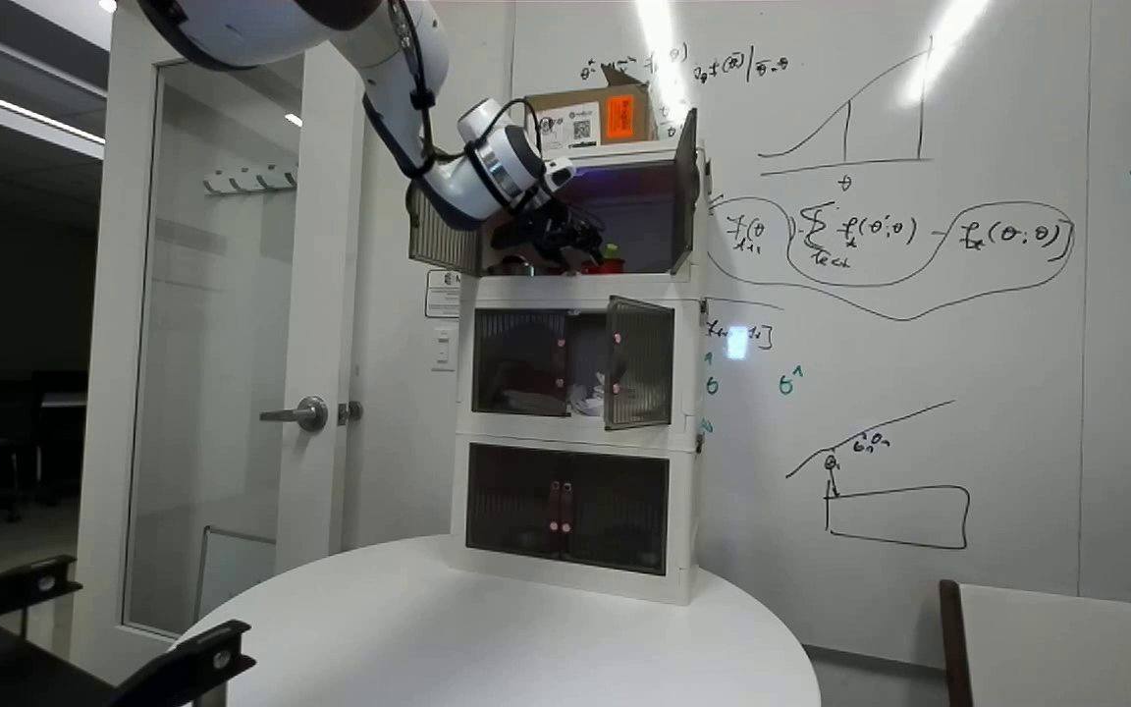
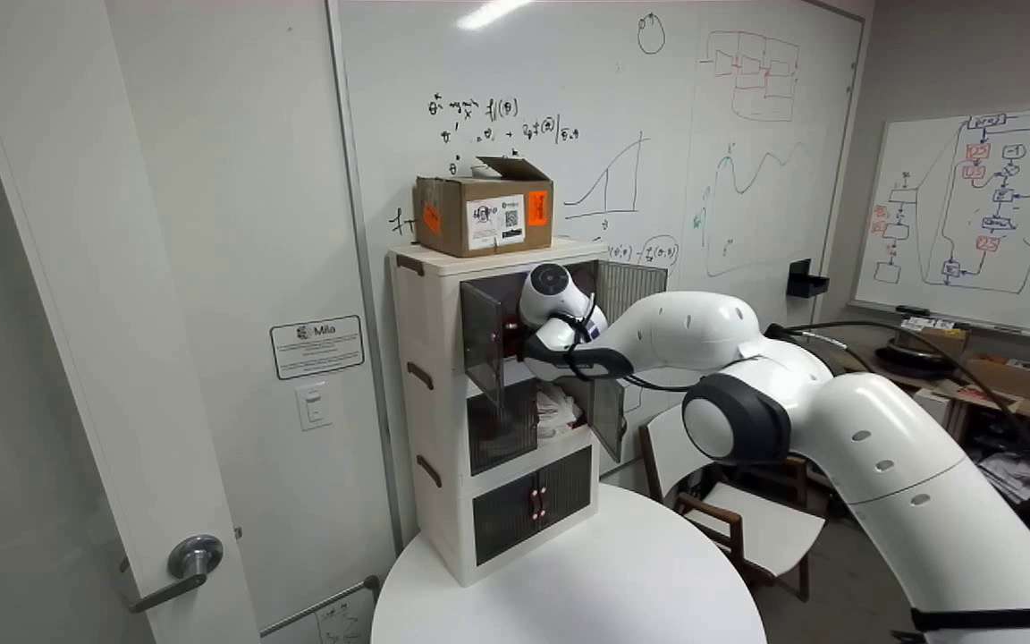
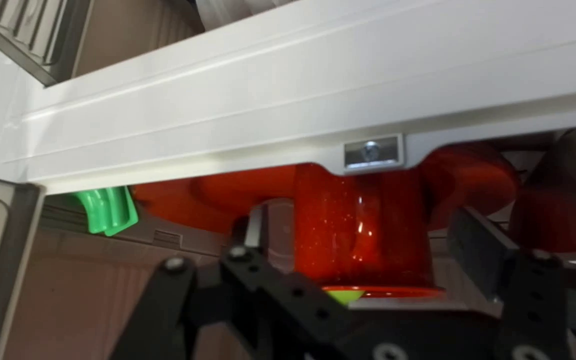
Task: Remove the cup from the top cabinet
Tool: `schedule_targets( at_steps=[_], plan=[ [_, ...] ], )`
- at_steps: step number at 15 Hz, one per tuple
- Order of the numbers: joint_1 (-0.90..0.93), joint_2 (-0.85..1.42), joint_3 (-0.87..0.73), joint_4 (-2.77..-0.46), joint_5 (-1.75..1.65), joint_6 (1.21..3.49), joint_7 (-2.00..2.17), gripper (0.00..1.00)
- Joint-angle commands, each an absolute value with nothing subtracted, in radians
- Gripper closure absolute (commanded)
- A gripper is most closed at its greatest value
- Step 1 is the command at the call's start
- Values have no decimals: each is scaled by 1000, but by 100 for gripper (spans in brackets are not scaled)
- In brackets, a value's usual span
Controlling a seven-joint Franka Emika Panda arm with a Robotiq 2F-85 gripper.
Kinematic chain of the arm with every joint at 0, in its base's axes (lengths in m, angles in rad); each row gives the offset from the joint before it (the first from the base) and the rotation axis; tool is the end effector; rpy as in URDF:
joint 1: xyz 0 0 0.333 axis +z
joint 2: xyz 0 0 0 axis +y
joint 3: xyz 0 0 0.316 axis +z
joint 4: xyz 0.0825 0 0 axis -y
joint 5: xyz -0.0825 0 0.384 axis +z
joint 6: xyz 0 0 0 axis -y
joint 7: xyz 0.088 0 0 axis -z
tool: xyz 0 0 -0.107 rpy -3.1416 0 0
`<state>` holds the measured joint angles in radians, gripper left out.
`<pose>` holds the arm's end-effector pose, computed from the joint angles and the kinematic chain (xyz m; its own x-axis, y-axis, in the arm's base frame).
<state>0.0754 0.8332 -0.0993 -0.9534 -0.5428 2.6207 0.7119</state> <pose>0.8192 0.0293 0.4736 0.5601 -0.1561 0.8136 -0.3297 -0.9430 0.0460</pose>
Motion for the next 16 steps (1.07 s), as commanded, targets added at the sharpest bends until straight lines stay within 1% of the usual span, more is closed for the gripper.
schedule_targets(
  at_steps=[1, 6, 9, 10, 11, 16],
  plan=[
    [81, 908, -116, -838, -556, 2627, 711, 40],
    [76, 950, -123, -770, -559, 2618, 705, 80],
    [74, 964, -128, -748, -560, 2620, 704, 99],
    [74, 965, -130, -746, -560, 2621, 705, 100],
    [73, 965, -131, -747, -559, 2622, 705, 96],
    [68, 937, -123, -776, -554, 2638, 709, 96]
  ],
)
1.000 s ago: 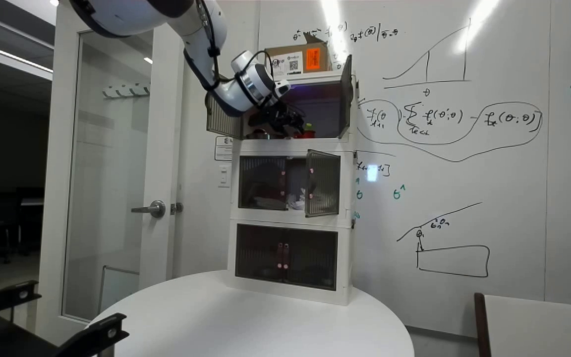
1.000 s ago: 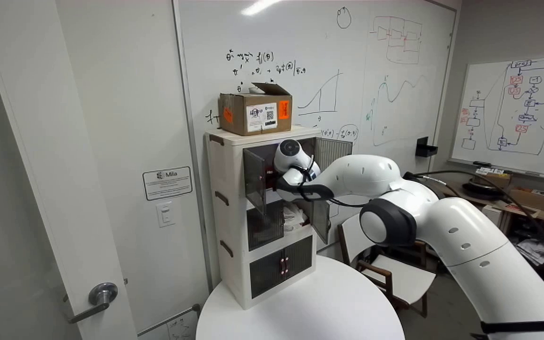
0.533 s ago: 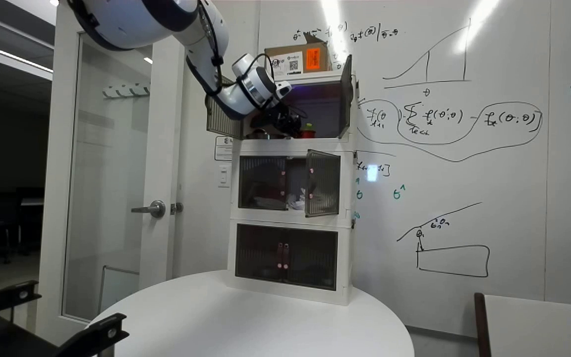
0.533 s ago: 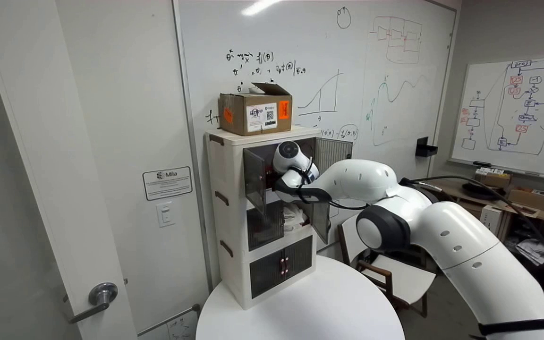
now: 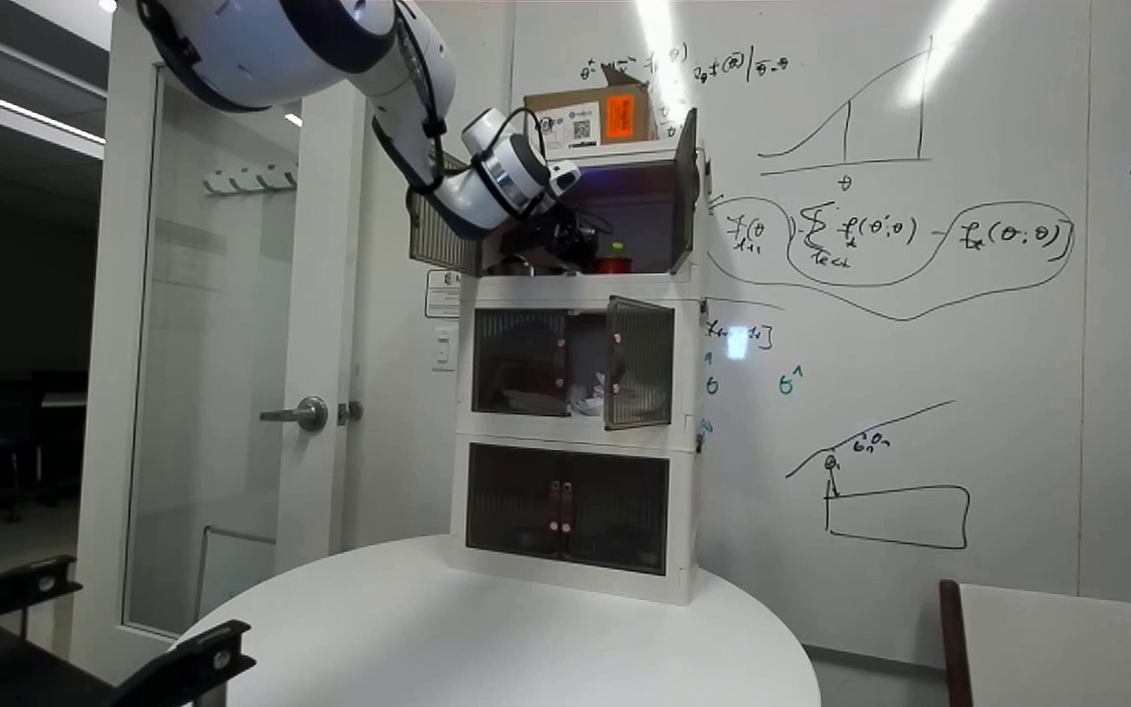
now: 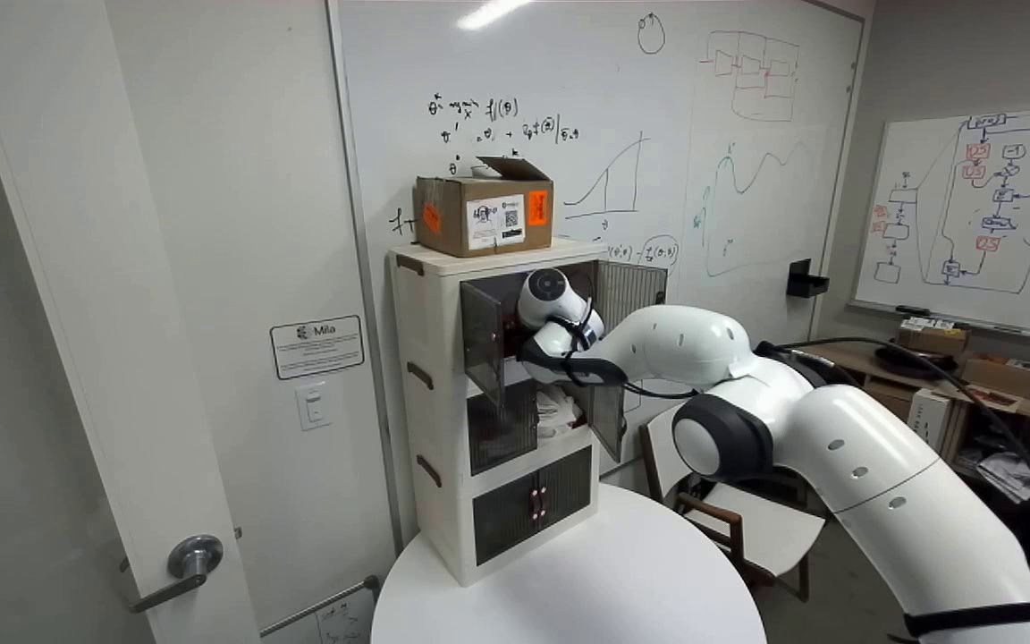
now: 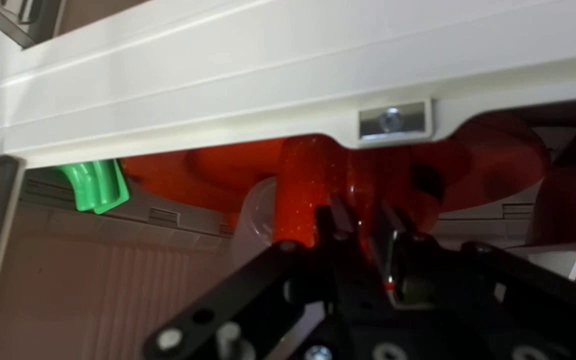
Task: Remove the cup from the top cabinet
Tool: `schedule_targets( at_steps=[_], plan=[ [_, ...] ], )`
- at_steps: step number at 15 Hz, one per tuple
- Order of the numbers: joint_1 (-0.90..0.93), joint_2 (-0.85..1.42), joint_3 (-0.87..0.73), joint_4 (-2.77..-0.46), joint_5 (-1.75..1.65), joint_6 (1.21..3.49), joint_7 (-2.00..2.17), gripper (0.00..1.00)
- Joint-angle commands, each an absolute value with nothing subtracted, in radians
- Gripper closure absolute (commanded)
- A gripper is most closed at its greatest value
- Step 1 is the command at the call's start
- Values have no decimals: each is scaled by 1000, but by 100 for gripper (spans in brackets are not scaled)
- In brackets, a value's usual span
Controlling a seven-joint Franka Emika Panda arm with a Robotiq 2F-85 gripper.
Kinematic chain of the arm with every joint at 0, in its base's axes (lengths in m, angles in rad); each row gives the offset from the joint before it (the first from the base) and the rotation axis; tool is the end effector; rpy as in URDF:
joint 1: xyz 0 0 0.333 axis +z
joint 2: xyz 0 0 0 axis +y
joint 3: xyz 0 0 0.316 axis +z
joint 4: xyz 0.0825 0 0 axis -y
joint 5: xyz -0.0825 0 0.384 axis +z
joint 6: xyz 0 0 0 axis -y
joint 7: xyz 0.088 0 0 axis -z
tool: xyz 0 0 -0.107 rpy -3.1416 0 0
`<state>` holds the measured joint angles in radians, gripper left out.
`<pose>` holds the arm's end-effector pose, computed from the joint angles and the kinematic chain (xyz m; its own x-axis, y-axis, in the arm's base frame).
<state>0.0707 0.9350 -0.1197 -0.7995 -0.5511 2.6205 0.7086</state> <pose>0.8331 0.0250 0.4713 0.5170 -0.1292 0.8462 -0.3337 -0.9408 0.0602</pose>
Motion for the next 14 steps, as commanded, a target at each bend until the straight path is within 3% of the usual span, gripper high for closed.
schedule_targets(
  at_steps=[1, 14],
  plan=[
    [68, 926, -121, -788, -555, 2643, 705, 96],
    [113, 711, -134, -1021, -621, 2532, 672, 96]
  ],
)
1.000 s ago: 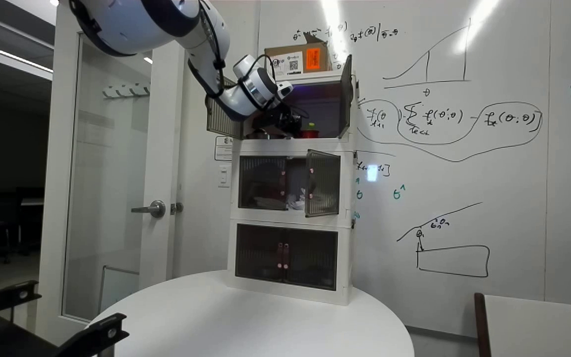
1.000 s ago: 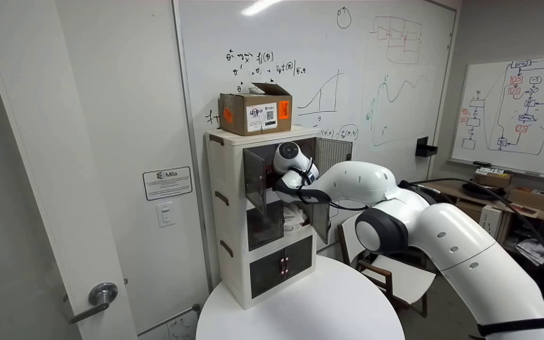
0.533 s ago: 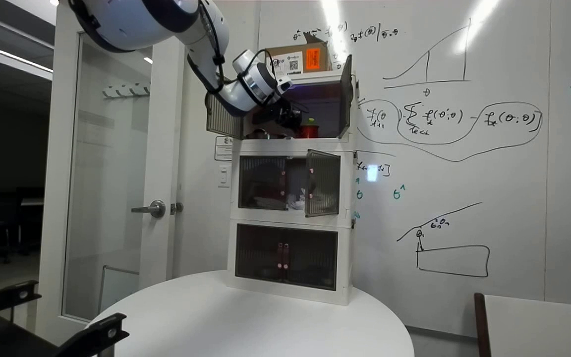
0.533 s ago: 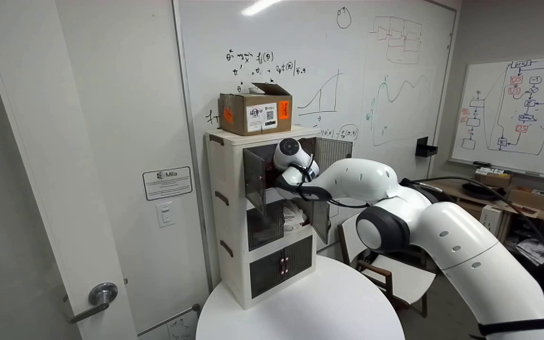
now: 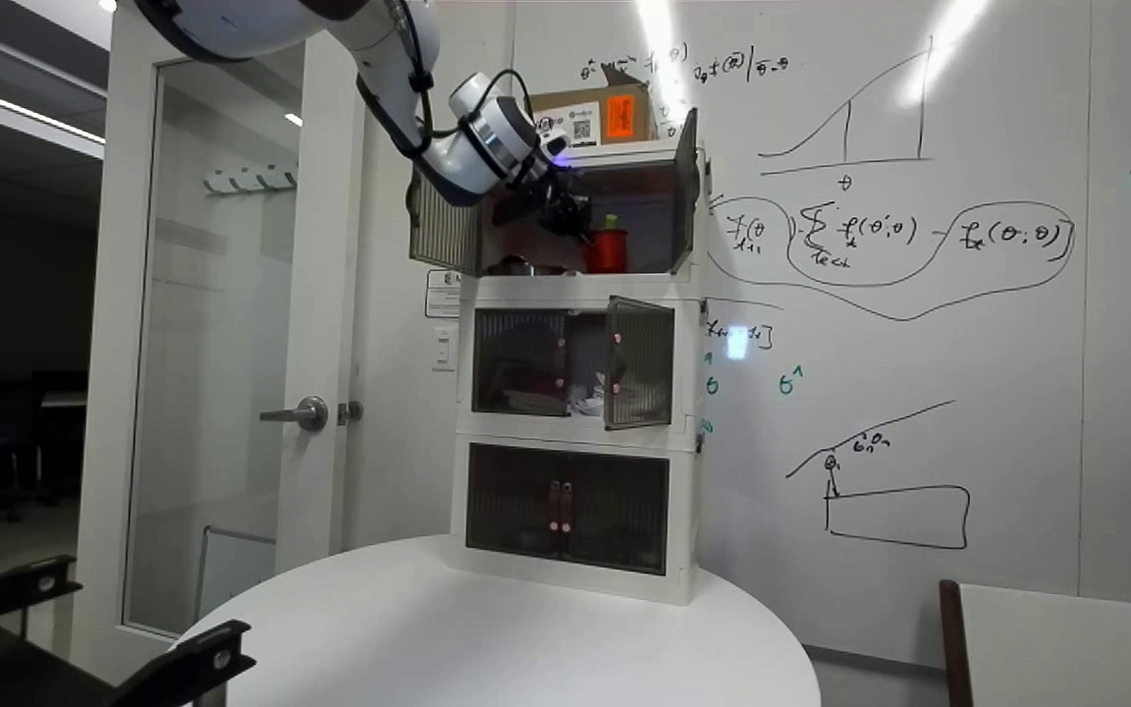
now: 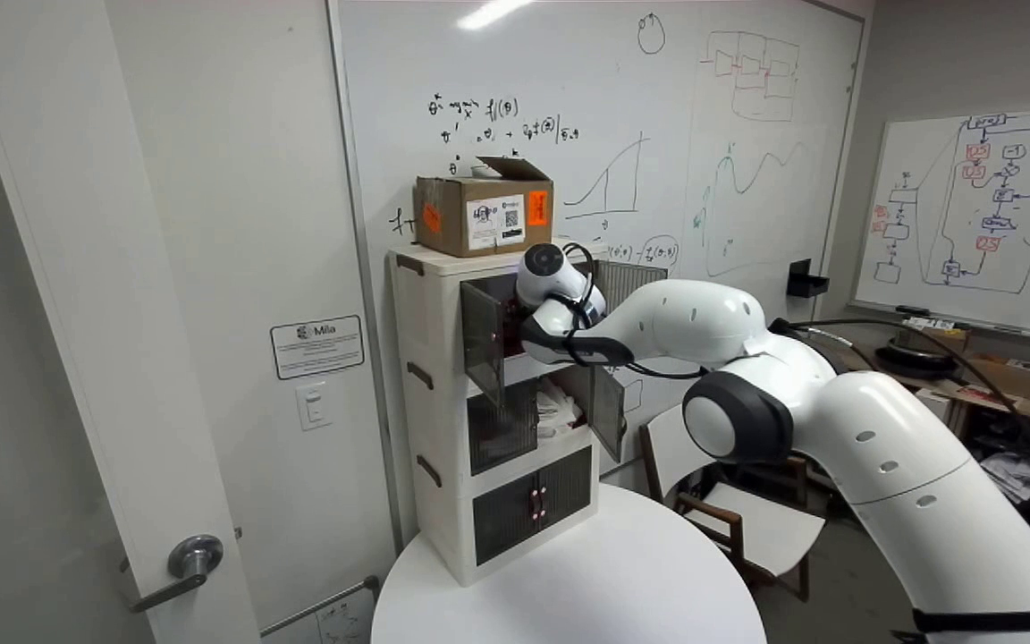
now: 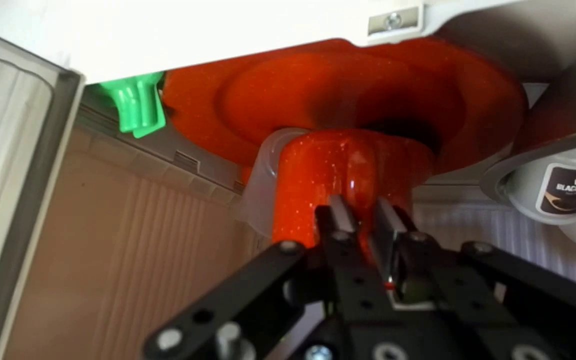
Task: Remove the cup from the top cabinet
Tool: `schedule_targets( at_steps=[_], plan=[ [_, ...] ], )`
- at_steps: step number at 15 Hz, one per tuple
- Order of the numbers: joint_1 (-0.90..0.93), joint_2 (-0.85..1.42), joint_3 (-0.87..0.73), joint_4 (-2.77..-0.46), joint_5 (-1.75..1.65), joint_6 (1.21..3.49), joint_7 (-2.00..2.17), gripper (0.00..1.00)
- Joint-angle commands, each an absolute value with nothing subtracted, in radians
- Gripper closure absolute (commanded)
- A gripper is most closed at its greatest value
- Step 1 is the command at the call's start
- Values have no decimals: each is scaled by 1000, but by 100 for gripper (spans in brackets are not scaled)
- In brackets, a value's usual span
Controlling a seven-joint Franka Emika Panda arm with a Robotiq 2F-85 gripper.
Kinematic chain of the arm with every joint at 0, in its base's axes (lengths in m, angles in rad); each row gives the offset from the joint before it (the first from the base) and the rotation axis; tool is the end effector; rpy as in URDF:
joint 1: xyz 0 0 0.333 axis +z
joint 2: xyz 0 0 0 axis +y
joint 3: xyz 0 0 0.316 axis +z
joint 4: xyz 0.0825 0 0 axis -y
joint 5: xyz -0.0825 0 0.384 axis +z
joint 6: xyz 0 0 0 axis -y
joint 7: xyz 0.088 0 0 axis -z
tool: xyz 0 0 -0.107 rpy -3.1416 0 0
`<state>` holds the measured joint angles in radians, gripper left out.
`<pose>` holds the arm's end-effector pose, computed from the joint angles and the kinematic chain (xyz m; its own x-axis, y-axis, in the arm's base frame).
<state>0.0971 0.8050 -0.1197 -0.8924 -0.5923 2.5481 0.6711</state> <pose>0.8134 0.0349 0.5209 0.5444 -0.0743 0.8355 -0.3310 -0.9343 0.1326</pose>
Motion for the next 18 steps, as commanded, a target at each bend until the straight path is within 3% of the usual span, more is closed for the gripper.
schedule_targets(
  at_steps=[1, 8, 18],
  plan=[
    [115, 690, -134, -1055, -631, 2531, 677, 96],
    [239, 531, -300, -1293, -910, 2586, 971, 96],
    [254, 231, -258, -1781, -926, 2643, 1031, 96]
  ],
)
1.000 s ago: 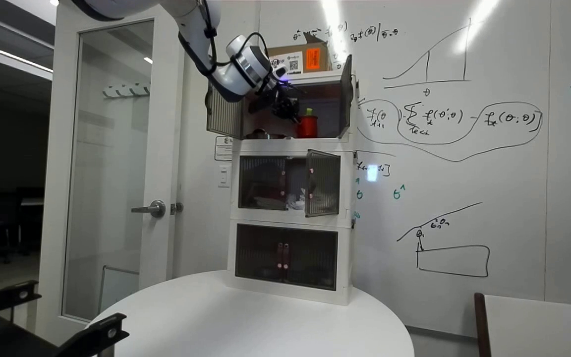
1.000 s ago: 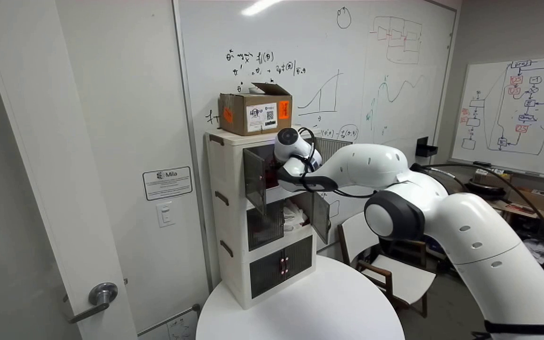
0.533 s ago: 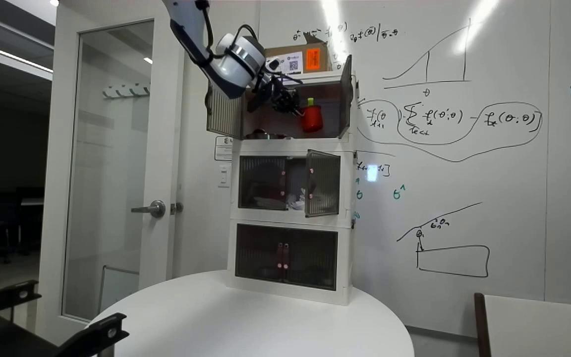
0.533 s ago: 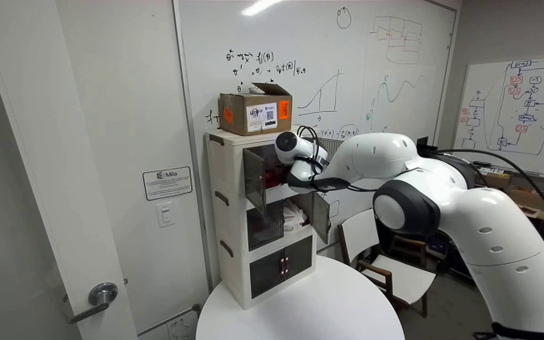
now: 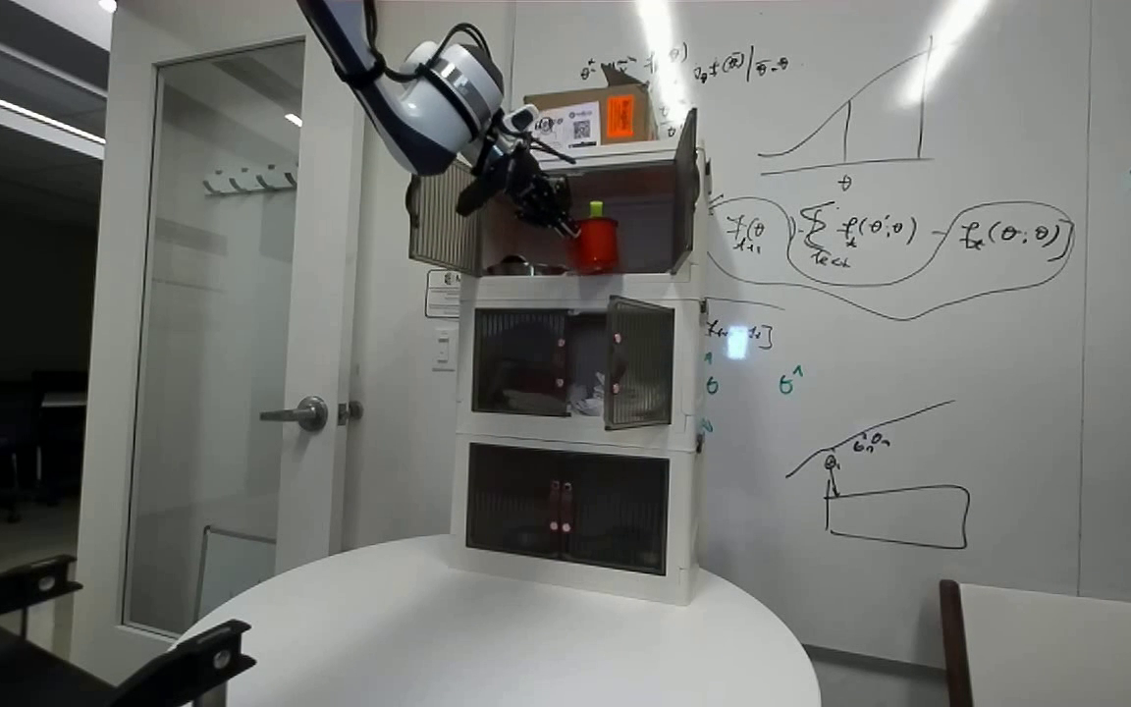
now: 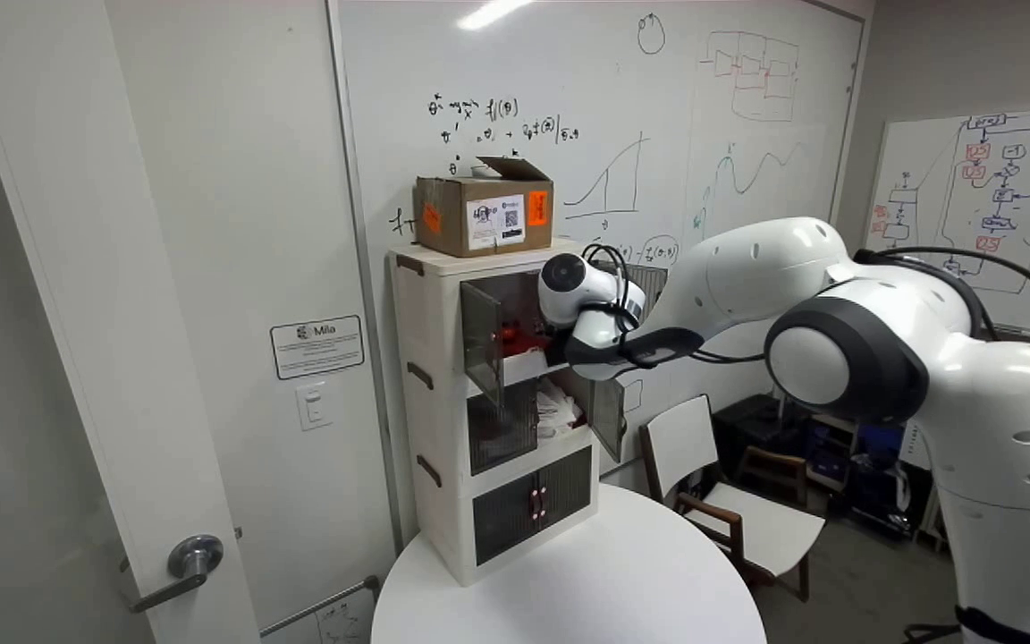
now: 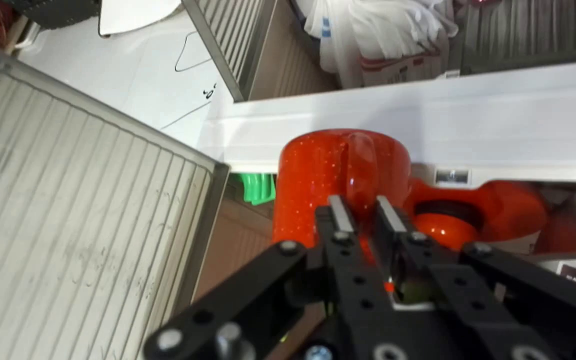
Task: Remove the cup from the top cabinet
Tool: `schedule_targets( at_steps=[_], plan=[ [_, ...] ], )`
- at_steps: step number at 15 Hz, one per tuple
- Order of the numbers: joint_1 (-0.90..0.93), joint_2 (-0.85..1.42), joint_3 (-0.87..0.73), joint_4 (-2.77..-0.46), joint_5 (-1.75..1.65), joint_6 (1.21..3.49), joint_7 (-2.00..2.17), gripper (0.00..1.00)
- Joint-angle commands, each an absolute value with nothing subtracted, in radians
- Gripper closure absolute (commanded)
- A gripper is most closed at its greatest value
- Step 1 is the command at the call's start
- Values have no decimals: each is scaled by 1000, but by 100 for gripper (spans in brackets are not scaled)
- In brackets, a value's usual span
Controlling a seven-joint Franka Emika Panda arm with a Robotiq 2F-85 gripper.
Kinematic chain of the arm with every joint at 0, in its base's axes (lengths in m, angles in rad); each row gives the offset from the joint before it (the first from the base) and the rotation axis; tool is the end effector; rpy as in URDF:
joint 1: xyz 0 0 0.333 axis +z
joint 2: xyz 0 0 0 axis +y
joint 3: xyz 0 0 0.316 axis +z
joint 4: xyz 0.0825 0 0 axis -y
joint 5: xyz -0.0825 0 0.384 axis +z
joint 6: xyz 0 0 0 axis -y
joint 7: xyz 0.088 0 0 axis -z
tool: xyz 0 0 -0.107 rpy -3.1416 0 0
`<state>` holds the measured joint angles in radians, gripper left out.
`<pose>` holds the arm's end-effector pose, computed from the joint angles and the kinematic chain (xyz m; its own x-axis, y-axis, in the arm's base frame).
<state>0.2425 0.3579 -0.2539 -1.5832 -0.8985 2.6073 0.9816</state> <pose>0.7063 0.0349 0.5061 0.5990 -0.0713 0.7976 -0.3965 -0.8918 0.2181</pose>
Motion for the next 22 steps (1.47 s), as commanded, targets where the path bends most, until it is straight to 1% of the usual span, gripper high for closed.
schedule_targets(
  at_steps=[1, 3, 7, 10, 14, 15, 19, 22],
  plan=[
    [263, 205, -269, -1822, -957, 2648, 1068, 96],
    [288, 141, -290, -1903, -1070, 2632, 1178, 96],
    [301, 70, -266, -2037, -1206, 2618, 1337, 95],
    [315, 112, -254, -2077, -1264, 2621, 1427, 96],
    [321, 241, -250, -2056, -1321, 2662, 1529, 96],
    [317, 281, -246, -2037, -1307, 2683, 1540, 96],
    [288, 444, -191, -1949, -1048, 2760, 1489, 96],
    [275, 545, -139, -1874, -899, 2738, 1467, 96]
  ],
)
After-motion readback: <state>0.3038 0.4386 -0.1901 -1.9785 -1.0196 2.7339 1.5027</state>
